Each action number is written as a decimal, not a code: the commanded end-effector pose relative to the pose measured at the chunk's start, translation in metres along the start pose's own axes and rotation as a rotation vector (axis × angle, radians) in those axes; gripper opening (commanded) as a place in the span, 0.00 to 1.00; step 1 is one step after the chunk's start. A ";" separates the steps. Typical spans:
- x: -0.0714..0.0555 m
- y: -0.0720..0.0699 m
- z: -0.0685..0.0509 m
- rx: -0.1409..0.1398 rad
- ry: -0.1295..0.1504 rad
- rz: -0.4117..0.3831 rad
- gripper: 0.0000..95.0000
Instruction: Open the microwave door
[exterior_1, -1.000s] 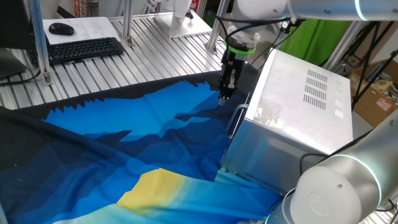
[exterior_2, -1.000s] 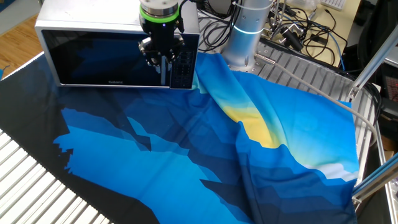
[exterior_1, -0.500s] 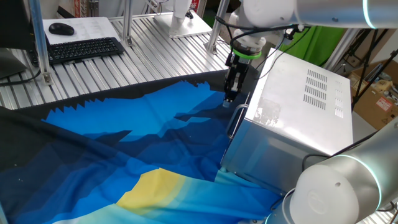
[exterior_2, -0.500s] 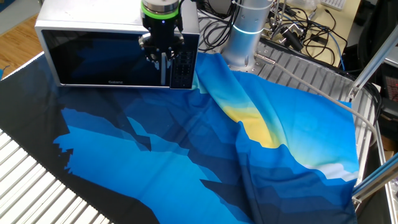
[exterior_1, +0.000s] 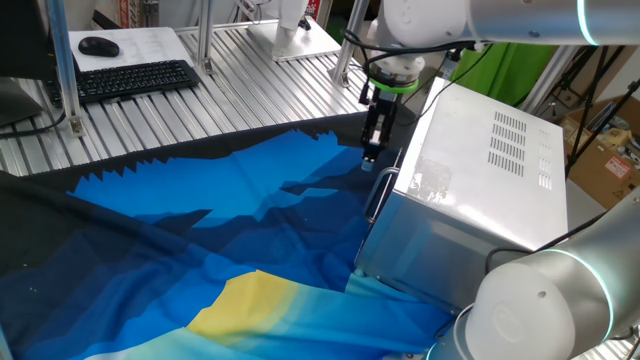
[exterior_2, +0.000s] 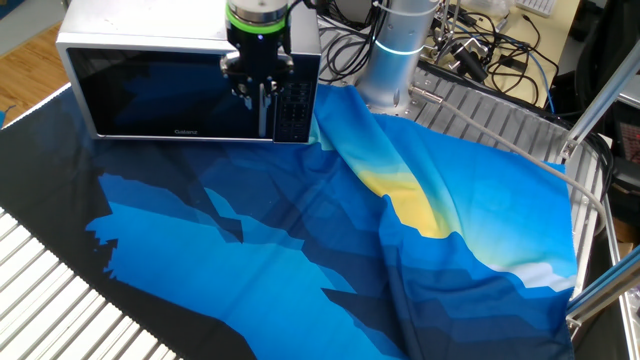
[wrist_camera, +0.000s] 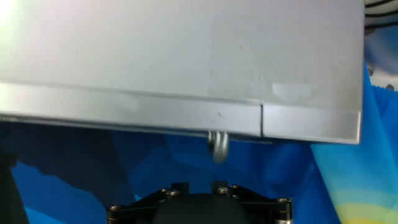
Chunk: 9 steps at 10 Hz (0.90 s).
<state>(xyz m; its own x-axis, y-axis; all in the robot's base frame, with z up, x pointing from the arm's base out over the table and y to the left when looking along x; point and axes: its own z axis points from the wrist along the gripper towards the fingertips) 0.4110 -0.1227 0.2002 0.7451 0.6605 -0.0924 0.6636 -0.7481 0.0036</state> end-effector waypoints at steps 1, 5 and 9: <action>0.000 0.000 0.001 0.002 0.005 0.014 0.20; -0.009 -0.004 0.005 -0.002 -0.004 0.017 0.20; -0.011 -0.007 0.005 0.021 0.013 0.027 0.40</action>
<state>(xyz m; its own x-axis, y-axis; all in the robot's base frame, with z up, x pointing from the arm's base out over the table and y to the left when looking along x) 0.3976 -0.1245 0.1971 0.7681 0.6338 -0.0918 0.6359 -0.7717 -0.0079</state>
